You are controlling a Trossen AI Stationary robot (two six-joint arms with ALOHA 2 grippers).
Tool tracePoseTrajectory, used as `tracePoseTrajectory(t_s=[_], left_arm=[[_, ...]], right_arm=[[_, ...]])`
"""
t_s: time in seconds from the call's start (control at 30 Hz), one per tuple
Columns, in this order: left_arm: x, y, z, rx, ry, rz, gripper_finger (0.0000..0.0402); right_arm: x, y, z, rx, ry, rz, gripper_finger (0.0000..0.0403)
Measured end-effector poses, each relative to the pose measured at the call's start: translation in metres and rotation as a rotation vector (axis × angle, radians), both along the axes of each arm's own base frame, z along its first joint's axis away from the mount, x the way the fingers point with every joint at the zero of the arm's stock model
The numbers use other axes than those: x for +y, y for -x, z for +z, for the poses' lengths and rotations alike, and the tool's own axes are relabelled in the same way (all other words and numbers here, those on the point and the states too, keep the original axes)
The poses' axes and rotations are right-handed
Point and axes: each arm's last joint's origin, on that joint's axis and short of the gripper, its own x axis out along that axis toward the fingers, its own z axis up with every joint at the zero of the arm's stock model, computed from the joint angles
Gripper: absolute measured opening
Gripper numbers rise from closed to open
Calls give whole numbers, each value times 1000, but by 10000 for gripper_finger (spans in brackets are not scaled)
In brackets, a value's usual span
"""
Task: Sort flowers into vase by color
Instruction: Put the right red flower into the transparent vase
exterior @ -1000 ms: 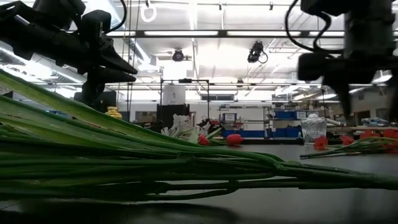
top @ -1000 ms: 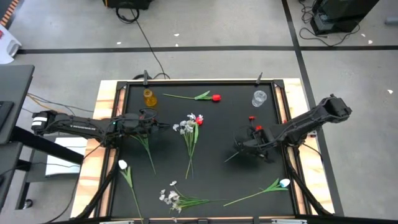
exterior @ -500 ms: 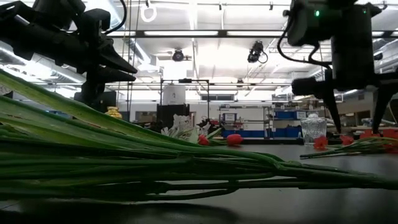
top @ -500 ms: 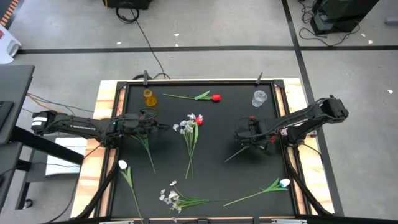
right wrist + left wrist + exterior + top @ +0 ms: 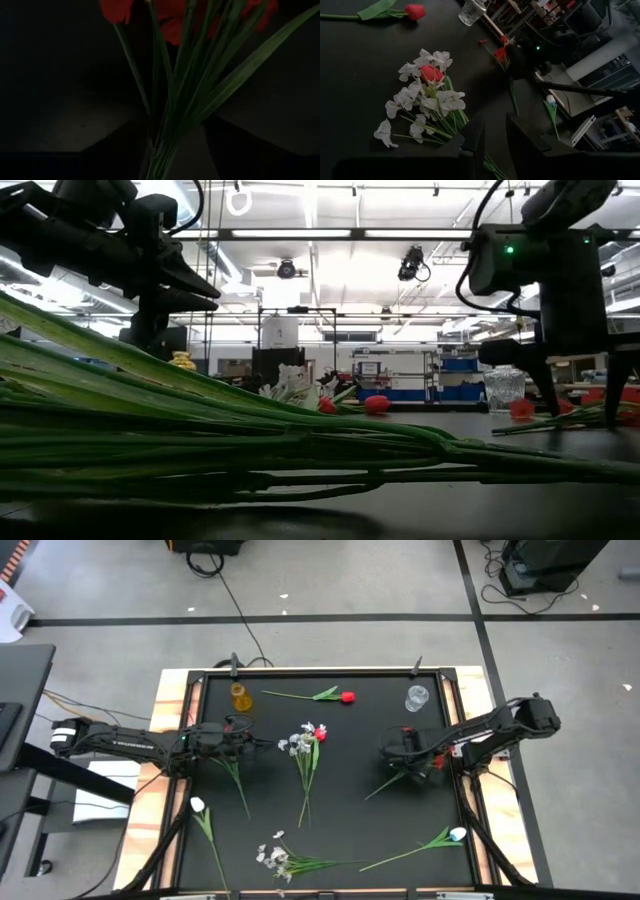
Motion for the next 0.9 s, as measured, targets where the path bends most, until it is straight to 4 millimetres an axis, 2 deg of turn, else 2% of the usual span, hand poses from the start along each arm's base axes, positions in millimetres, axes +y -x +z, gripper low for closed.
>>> tracePoseTrajectory(t_s=[0.33,0.7,0.9], left_arm=[[2,0,0,1,-16,50,84],[4,1,1,-1,-35,118,84],[4,-1,7,-68,-27,121,84]], right_arm=[[-4,1,-4,-13,27,24,165],[5,-1,-5,-40,67,105,99],[14,-5,-2,-69,83,147,77]])
